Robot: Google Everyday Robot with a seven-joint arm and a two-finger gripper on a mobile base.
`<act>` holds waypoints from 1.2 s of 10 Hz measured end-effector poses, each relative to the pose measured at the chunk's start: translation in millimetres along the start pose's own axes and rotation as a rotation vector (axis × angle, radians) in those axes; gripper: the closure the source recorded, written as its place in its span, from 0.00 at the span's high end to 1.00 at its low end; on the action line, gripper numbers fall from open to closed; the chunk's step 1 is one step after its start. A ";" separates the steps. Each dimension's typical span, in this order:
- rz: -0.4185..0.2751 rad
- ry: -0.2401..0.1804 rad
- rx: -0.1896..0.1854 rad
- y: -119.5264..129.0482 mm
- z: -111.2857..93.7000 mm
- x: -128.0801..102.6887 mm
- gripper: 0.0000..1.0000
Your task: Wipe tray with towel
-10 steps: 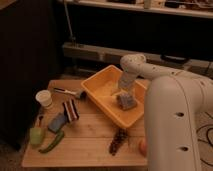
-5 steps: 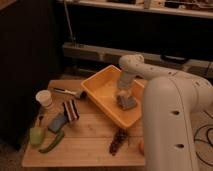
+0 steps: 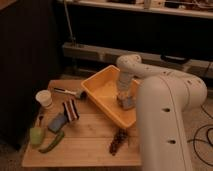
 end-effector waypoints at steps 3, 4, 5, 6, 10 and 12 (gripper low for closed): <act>0.000 0.020 0.033 1.5 -0.3 0.9 0.00; -0.001 0.021 0.044 1.1 -2.3 0.8 0.02; -0.005 0.018 0.056 2.3 -6.8 1.3 0.11; -0.008 0.010 0.051 3.1 -12.4 2.2 0.21; -0.053 -0.033 -0.028 8.1 -42.2 5.9 0.61; -0.053 -0.031 -0.032 4.4 -38.1 8.0 0.78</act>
